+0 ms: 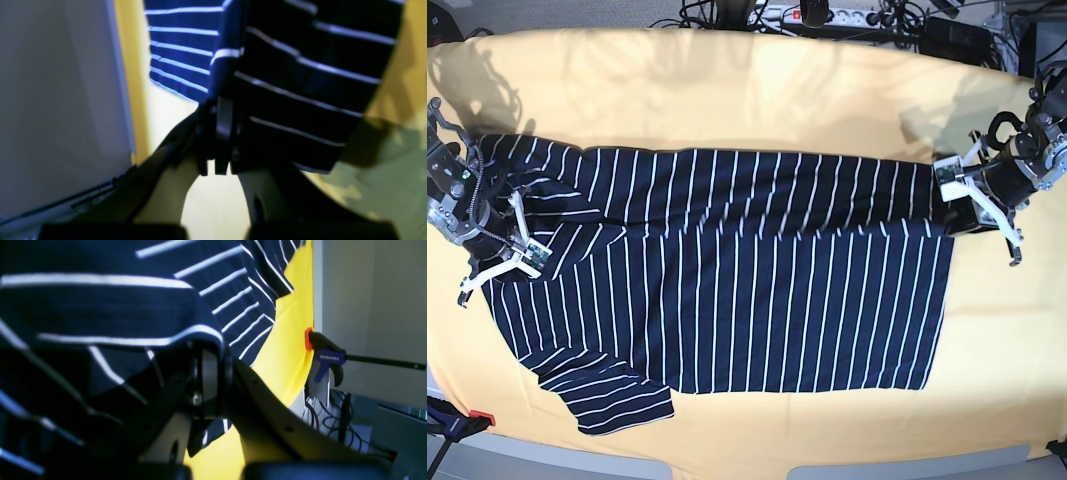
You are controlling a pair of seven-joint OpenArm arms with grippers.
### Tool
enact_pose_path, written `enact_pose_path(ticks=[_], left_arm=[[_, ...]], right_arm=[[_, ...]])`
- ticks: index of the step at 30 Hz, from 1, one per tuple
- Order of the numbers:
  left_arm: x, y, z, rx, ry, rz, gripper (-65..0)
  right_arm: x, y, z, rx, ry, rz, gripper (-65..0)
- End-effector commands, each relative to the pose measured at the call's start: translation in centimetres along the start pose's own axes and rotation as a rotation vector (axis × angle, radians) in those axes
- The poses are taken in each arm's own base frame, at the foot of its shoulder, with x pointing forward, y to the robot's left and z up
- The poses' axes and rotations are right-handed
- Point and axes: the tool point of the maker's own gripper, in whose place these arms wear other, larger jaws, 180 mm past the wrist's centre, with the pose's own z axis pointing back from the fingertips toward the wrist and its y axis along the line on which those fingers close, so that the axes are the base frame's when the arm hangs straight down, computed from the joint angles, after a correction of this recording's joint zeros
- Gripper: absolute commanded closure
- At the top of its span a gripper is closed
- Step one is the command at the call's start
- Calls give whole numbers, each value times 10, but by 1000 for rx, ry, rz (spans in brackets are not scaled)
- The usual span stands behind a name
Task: Fold the T-shirt properly
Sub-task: 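Drag the held edge across the shirt body with both grippers, then open both grippers and release the folded edge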
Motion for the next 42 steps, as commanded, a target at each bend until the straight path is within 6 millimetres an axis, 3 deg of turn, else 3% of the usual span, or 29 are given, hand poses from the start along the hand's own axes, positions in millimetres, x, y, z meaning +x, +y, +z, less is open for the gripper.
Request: enact_pose_path(ticks=[1, 13, 23, 25, 30, 32, 35, 38, 42], left_arm=[[-1, 19, 4, 57, 2, -20, 0], [-2, 34, 5, 141, 10, -16, 0], [-2, 34, 5, 141, 9, -15, -269], [-2, 35, 5, 147, 9, -14, -308], [-5, 59, 11, 280, 23, 25, -378], [-14, 62, 12, 299, 68, 46, -378], [-15, 46, 7, 175, 74, 75, -378], [-8, 21, 6, 11, 39, 55, -377], [6, -13, 12, -196, -13, 44, -377]], right_arm=[[-1, -19, 5, -42, -1, 17, 0], [-2, -12, 5, 1, 5, 11, 0], [-9, -27, 5, -84, 39, -33, 0], [-9, -30, 6, -105, 39, -44, -70], [-11, -42, 7, -169, 49, -77, -342], [-12, -38, 7, -151, 56, -69, -367], [-11, -28, 6, -90, 58, -35, -366], [9, -11, 11, 0, 4, -1, -363], [31, 31, 30, 180, -38, 12, -362]])
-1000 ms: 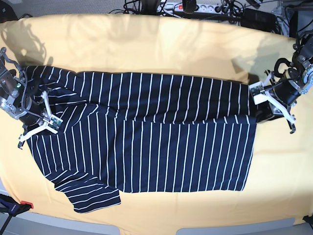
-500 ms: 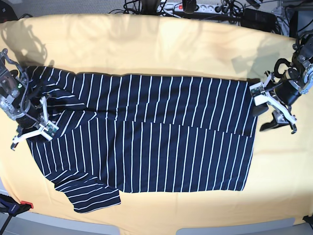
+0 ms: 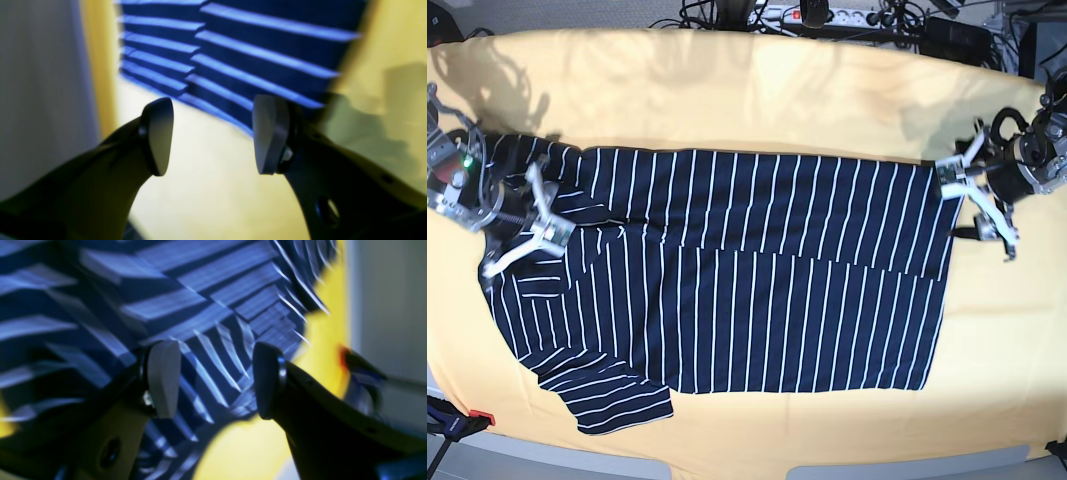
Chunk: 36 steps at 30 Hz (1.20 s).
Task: Fold the T-shirt properly
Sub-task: 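Open both grippers and release the folded edge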
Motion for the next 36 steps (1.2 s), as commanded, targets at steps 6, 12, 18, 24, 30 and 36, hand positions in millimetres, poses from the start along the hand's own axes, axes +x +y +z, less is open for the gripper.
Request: enact_pose_path(ticks=[6, 12, 18, 24, 30, 36], left_arm=[[-4, -18, 11, -155, 8, -88, -378], [-11, -22, 12, -184, 27, -121, -378], [-38, -25, 9, -205, 73, -91, -378], [-62, -23, 4, -197, 62, -110, -378], [-62, -30, -4, -197, 8, -97, -378], [-65, -47, -15, -188, 25, -193, -378]], right_arm=[[-32, 45, 19, 121, 130, 54, -362], [-76, 76, 28, 112, 303, 84, -362], [-88, 96, 32, 108, 336, 98, -362], [-87, 90, 30, 66, 336, 85, -362], [-90, 90, 31, 63, 352, 83, -362], [-87, 90, 28, 38, 355, 62, -362]])
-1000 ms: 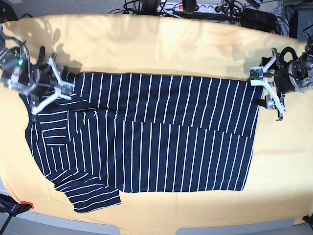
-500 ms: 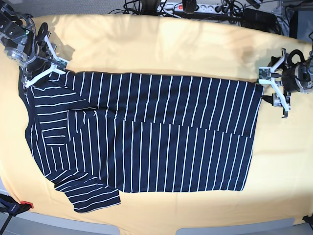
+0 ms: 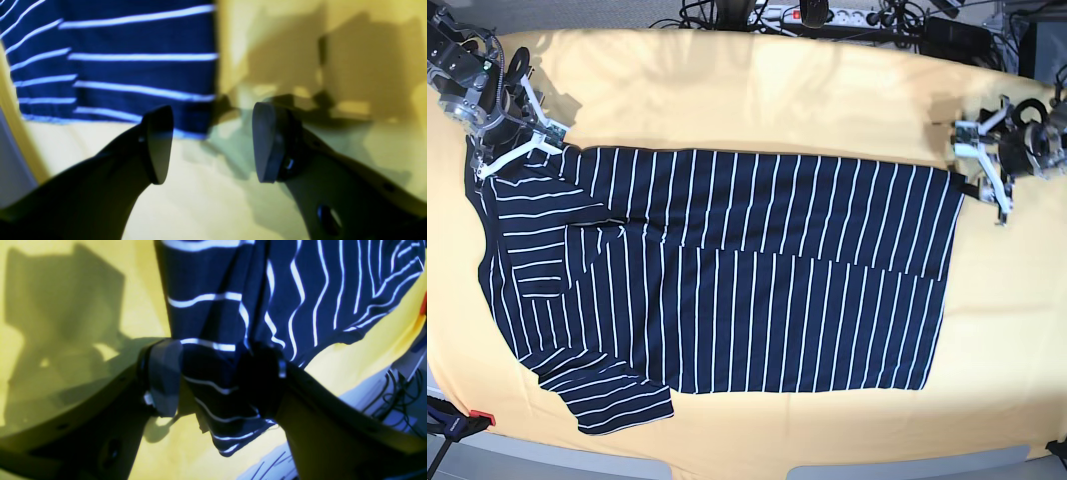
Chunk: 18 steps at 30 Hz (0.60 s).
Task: Fold the T-shirt properly
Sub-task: 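Open both grippers and release the folded edge, then regrasp the shirt edge with both grippers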
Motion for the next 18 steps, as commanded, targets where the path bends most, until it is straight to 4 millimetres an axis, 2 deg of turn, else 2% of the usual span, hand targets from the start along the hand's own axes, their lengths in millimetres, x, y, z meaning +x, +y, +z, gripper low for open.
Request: enact_pose_path(ticks=[1, 4, 9, 14, 16, 18], left_arm=[[-7, 13, 6, 40, 24, -31, -377], [-8, 18, 1, 64, 33, -42, -377], [-11, 39, -4, 129, 31, -15, -377], [-8, 36, -8, 100, 12, 1, -366], [-6, 36, -9, 101, 1, 1, -321], [-6, 36, -9, 102, 1, 1, -210]], right_arm=[[-3, -10, 2, -30, 11, 7, -362], [0, -8, 1, -27, 4, -3, -362], [-1, -7, 1, -26, 16, -8, -362], [-3, -7, 1, -28, 26, -6, -362], [-3, -7, 1, -29, 27, -5, -362], [-5, -11, 1, -51, 38, 6, -362]])
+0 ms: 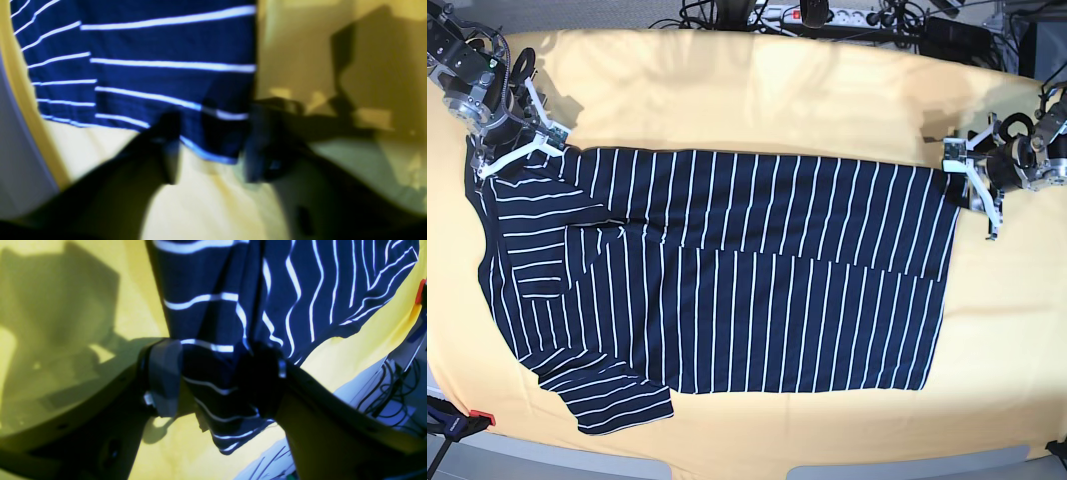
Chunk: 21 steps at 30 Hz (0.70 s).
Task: Fold the T-shirt properly
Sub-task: 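Regrasp the shirt edge with both grippers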
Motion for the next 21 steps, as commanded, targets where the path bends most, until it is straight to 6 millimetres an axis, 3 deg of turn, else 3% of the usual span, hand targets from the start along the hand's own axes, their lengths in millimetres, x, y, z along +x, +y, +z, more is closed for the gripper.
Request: enact_pose_path(ticks=[1, 3, 7, 11, 16, 21], left_arm=[[-6, 13, 9, 32, 10, -12, -124], [-6, 16, 9, 48, 15, -13, 0], [-8, 19, 9, 57, 26, -16, 0], [-9, 25, 11, 88, 28, -19, 0], [-9, 24, 11, 86, 28, -18, 0], [-9, 24, 11, 86, 27, -18, 0]], right_arm=[[-7, -14, 2, -49, 29, 10, -362], [-15, -24, 3, -103, 72, 16, -362], [-30, -25, 5, -100, 151, 9, -362], [-36, -17, 6, -53, 179, 4, -362], [-45, -22, 7, -69, 209, 13, -362], [-82, -20, -1, -49, 329, 27, -362]])
